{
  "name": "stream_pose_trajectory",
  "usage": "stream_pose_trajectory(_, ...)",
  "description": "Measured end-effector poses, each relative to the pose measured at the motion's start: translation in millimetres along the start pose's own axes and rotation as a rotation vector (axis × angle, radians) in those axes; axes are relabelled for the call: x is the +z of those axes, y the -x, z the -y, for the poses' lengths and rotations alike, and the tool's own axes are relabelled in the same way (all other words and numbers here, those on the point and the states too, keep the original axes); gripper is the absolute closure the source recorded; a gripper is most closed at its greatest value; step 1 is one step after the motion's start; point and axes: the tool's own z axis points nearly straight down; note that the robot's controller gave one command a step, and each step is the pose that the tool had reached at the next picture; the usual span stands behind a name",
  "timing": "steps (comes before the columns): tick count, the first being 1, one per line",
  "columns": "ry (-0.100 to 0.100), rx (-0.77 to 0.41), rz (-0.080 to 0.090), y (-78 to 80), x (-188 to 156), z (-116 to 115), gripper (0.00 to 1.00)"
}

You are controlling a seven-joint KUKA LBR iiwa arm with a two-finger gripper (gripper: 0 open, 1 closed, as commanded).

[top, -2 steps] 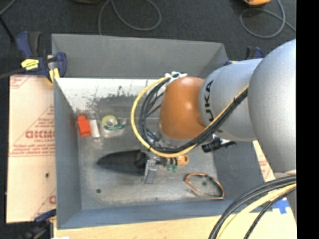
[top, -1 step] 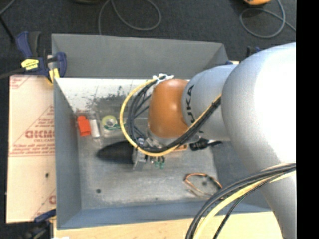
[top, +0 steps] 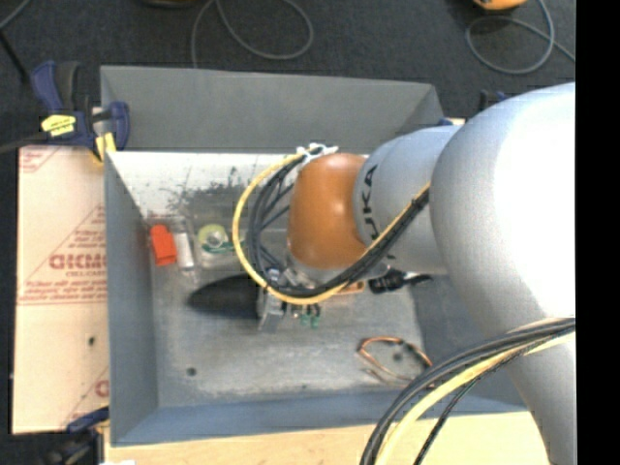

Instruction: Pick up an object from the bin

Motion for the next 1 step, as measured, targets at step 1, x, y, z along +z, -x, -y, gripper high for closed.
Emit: stream_pose_trajectory(1, -0.004, -0.065, -0.008, 0.2, -18.9, -6.5, 1.00)
